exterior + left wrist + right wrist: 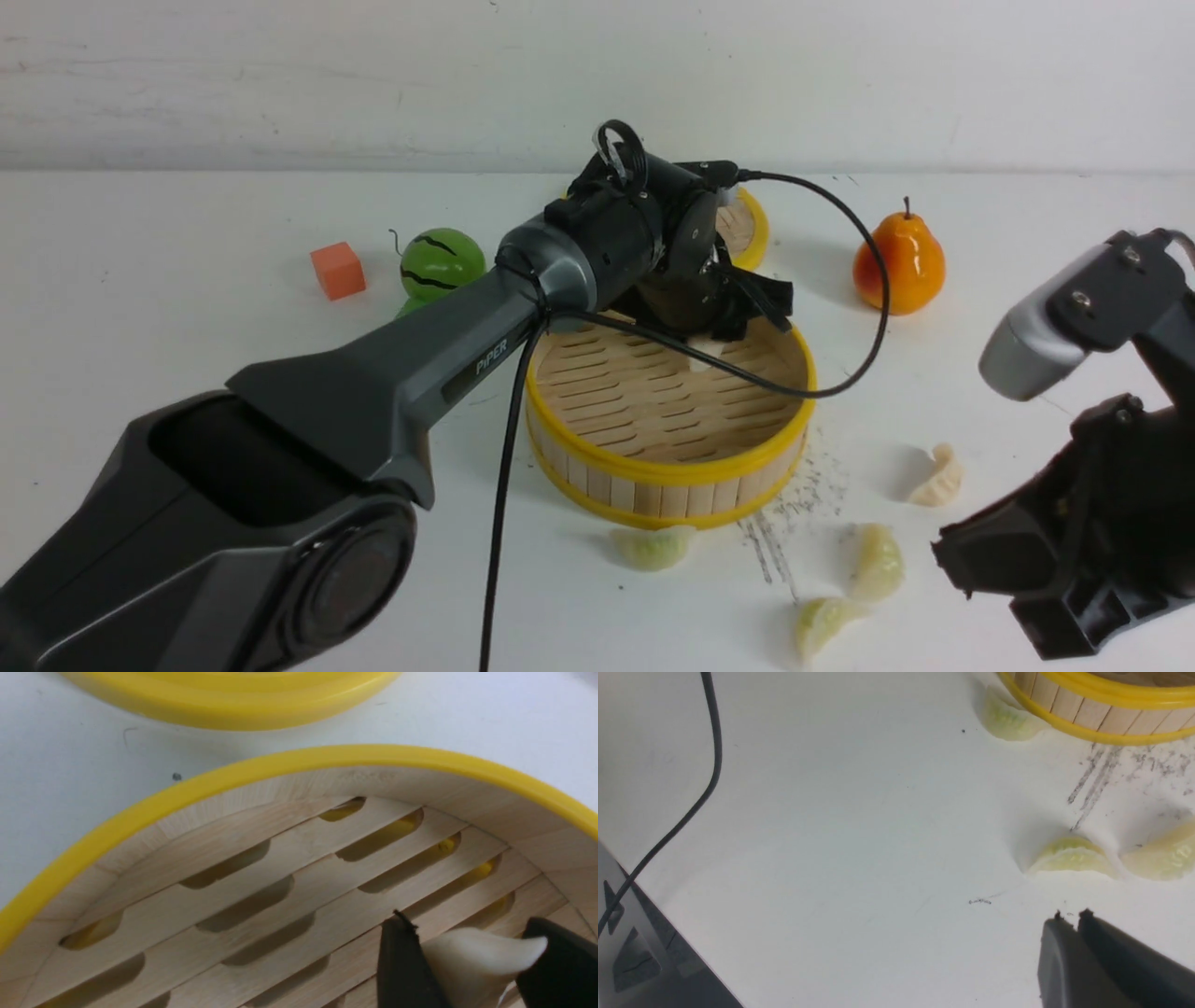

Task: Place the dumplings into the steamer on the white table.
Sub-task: 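Place the dumpling into the bamboo steamer basket with the left gripper, then reach for and grasp a dumpling on the table with the left gripper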

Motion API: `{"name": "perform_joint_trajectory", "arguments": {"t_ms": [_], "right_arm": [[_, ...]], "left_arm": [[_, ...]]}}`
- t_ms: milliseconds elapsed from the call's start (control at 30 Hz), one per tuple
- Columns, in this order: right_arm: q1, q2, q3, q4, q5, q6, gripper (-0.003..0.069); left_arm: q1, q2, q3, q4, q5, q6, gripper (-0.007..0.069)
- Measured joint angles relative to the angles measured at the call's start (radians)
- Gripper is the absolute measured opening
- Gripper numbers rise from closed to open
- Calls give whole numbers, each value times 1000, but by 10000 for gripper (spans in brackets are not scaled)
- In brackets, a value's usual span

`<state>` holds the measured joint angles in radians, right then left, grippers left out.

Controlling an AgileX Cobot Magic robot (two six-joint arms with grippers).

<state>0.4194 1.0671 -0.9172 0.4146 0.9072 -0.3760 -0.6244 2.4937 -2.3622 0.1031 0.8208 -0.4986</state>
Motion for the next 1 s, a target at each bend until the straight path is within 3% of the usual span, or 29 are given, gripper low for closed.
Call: {"name": "perform_joint_trajectory", "arguments": {"t_ms": [67, 167, 300, 433, 633, 733, 767, 833, 1000], "right_arm": [[0, 0, 0, -16, 0, 0, 42], [0, -2, 0, -33, -1, 0, 42], [0, -50, 0, -73, -21, 0, 42], [0, -136, 0, -134, -42, 28, 43], [1, -289, 0, -270, -39, 148, 52], [1, -353, 0, -337, -37, 215, 54], [1, -357, 0, -342, -37, 225, 55], [1, -398, 0, -396, -34, 278, 58], [1, -422, 0, -443, -34, 311, 61]], "left_arm": [[0, -4, -1, 0, 24, 3, 476], [0, -32, -1, 0, 126, 5, 603], [0, -108, -1, -35, 310, 116, 656], [1, -195, 5, -128, 409, 301, 624], [-25, -381, 159, -317, 418, 548, 510], [-75, -476, 316, -326, 418, 702, 479], [-80, -482, 327, -326, 418, 702, 477], [-142, -548, 476, -316, 418, 850, 468], [-192, -555, 662, -261, 420, 966, 467]]}}
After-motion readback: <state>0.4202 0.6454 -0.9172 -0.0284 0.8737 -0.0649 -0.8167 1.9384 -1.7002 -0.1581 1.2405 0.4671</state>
